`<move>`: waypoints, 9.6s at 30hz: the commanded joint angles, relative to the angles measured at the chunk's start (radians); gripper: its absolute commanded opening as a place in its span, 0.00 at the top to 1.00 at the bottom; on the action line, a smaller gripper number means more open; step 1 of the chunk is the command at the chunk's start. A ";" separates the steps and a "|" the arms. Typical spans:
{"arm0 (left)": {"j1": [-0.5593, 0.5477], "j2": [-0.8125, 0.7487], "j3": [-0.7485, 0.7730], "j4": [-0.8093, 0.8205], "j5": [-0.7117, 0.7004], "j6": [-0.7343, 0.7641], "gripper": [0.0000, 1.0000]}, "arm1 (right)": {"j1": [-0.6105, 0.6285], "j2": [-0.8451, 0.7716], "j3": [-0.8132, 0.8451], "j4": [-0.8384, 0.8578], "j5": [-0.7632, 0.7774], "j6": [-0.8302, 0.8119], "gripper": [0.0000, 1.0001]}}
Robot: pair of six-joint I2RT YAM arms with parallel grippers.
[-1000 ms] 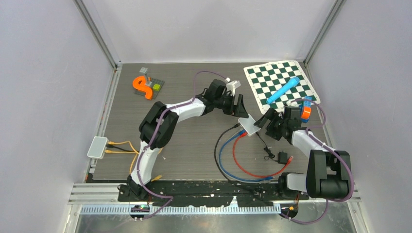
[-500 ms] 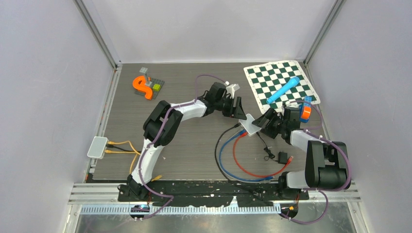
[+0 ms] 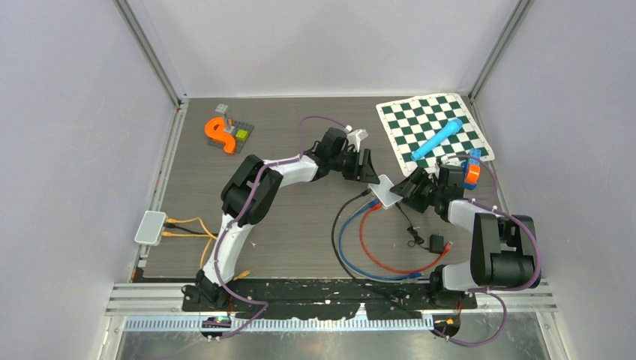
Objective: Pull the plug from the switch port
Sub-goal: Move the switch port to the center of the board.
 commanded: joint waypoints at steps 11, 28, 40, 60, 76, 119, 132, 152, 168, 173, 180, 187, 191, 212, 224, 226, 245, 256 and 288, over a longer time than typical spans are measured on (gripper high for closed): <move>-0.005 0.007 0.029 -0.020 -0.004 -0.022 0.30 | 0.008 -0.049 0.024 -0.096 0.039 -0.078 0.31; -0.005 -0.095 -0.210 0.143 -0.005 -0.072 0.44 | 0.187 0.084 0.175 -0.143 -0.032 -0.185 0.29; 0.010 -0.278 -0.471 0.185 -0.098 -0.054 0.46 | 0.371 0.228 0.313 -0.211 -0.002 -0.242 0.28; 0.050 -0.648 -0.889 0.228 -0.288 -0.032 0.29 | 0.499 -0.028 0.403 -0.380 0.256 -0.406 0.15; 0.033 -0.885 -1.064 0.174 -0.336 -0.075 0.26 | 0.502 -0.508 -0.025 -0.320 0.133 -0.117 0.16; -0.382 -0.694 -0.969 0.241 -0.215 -0.345 0.31 | 0.537 -0.547 -0.136 -0.377 0.303 -0.113 0.23; -0.382 -0.862 -1.069 0.159 -0.306 -0.319 0.29 | 0.537 -0.542 -0.031 -0.427 0.397 -0.181 0.22; -0.047 -0.913 -0.727 -0.226 -0.525 0.096 0.00 | 0.533 -0.229 0.152 -0.252 0.383 0.055 0.13; 0.047 -0.497 -0.464 -0.082 -0.338 0.104 0.17 | 0.438 0.107 0.113 0.078 0.161 0.239 0.24; 0.059 -0.396 -0.418 -0.070 -0.275 0.103 0.21 | 0.431 0.127 0.116 0.064 0.159 0.195 0.25; 0.059 -0.338 -0.438 0.011 -0.177 0.051 0.36 | 0.430 0.151 0.136 0.020 0.147 0.097 0.29; 0.039 -0.398 -0.584 0.141 -0.155 -0.018 0.43 | 0.430 0.164 0.125 0.005 0.109 -0.011 0.34; -0.002 -0.437 -0.662 0.216 -0.162 -0.059 0.45 | 0.431 0.174 0.105 0.019 0.075 -0.040 0.36; -0.052 -0.552 -0.819 0.254 -0.242 -0.076 0.39 | 0.467 -0.086 -0.083 0.007 0.043 -0.027 0.38; -0.049 -0.506 -0.768 0.213 -0.204 -0.050 0.38 | 0.505 -0.238 -0.274 0.158 0.134 0.133 0.38; -0.048 -0.512 -0.782 0.210 -0.209 -0.048 0.37 | 0.506 -0.316 -0.248 0.074 0.192 0.101 0.37; -0.042 -0.607 -0.879 0.265 -0.252 -0.094 0.33 | 0.482 -0.122 0.135 -0.190 0.253 -0.097 0.27; -0.042 -0.576 -0.880 0.337 -0.223 -0.134 0.34 | 0.481 -0.054 0.170 -0.143 0.242 -0.118 0.27; -0.043 -0.495 -0.779 0.311 -0.209 -0.123 0.37 | 0.555 -0.154 -0.124 0.140 0.177 0.062 0.42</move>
